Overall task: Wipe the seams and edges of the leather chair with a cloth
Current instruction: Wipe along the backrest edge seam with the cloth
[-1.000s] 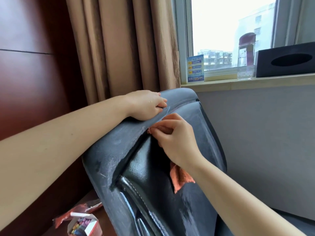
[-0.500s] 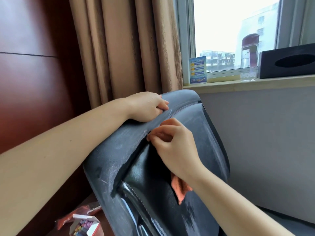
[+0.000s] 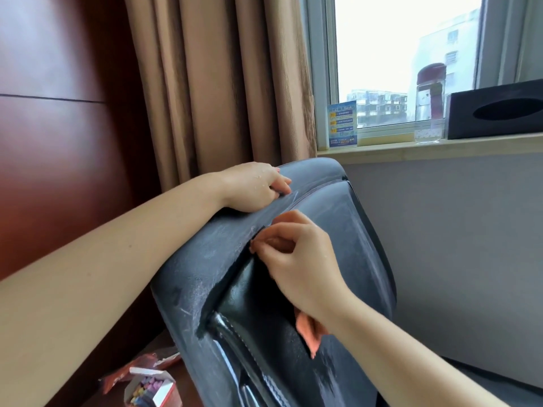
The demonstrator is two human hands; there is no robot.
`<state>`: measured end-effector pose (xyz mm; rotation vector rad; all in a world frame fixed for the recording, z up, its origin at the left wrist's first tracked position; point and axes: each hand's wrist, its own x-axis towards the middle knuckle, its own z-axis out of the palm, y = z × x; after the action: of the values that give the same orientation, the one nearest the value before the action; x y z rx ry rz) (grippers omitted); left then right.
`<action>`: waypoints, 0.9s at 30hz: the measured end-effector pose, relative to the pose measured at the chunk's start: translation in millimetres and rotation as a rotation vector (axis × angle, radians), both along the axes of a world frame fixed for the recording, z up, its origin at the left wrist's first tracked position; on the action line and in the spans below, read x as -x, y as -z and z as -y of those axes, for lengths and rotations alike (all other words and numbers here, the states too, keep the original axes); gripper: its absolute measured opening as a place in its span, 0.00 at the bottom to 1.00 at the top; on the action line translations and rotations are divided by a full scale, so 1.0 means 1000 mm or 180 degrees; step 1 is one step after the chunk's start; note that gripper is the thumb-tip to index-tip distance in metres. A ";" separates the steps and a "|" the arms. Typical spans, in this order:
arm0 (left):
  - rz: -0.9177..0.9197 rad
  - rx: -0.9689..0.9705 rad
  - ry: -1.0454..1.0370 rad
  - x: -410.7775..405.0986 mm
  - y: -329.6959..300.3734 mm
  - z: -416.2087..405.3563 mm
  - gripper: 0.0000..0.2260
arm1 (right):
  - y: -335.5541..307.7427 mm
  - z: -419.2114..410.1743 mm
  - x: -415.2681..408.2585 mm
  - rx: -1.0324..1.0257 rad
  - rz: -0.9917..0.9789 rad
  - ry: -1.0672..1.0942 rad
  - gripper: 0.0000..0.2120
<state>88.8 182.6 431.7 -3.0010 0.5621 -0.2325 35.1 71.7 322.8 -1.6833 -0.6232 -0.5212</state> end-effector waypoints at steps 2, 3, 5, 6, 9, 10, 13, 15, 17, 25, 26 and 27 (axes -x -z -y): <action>-0.0006 0.0001 0.0004 0.000 0.000 -0.001 0.16 | 0.002 0.000 0.002 0.0059 0.0087 -0.0080 0.07; -0.0005 0.0006 0.0001 0.000 0.000 -0.001 0.16 | 0.002 0.001 -0.003 0.0045 0.0078 -0.0032 0.07; 0.0009 0.0016 -0.0014 0.001 0.001 -0.001 0.17 | -0.002 0.003 -0.017 -0.0009 -0.0013 0.0175 0.08; 0.0013 0.0015 -0.0019 0.001 0.001 0.000 0.17 | -0.005 0.004 -0.024 0.0011 -0.0058 0.0305 0.07; 0.0020 0.0044 -0.0011 0.001 0.001 -0.001 0.17 | -0.007 0.003 -0.031 0.0039 -0.0119 0.0505 0.06; 0.0023 0.0073 -0.0003 0.001 0.001 -0.001 0.17 | -0.006 0.001 -0.028 -0.0011 -0.0107 0.0438 0.06; 0.0051 0.0113 0.0029 0.000 0.001 -0.004 0.16 | 0.004 -0.003 -0.004 -0.0146 0.0106 -0.0036 0.09; 0.0035 0.0166 0.0028 0.000 0.001 -0.004 0.16 | 0.005 -0.001 0.001 -0.0032 0.0205 -0.0218 0.10; -0.0005 0.0291 0.0028 0.001 0.001 -0.003 0.16 | -0.001 0.003 -0.014 0.0075 0.0080 -0.0066 0.11; -0.0083 0.0543 0.0029 0.000 0.000 -0.006 0.16 | -0.002 -0.002 0.001 0.0028 -0.0010 0.0015 0.06; -0.0086 0.0571 0.0019 0.000 0.000 -0.006 0.15 | 0.003 -0.003 0.014 0.0001 0.0089 -0.0216 0.06; -0.0090 0.0596 0.0008 0.000 0.000 -0.006 0.15 | 0.007 -0.005 0.025 0.0029 0.0209 -0.0364 0.07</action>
<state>89.2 188.3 431.4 -3.1889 0.5772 -0.2570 9.6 76.9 315.5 -1.6335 -0.7659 -0.4936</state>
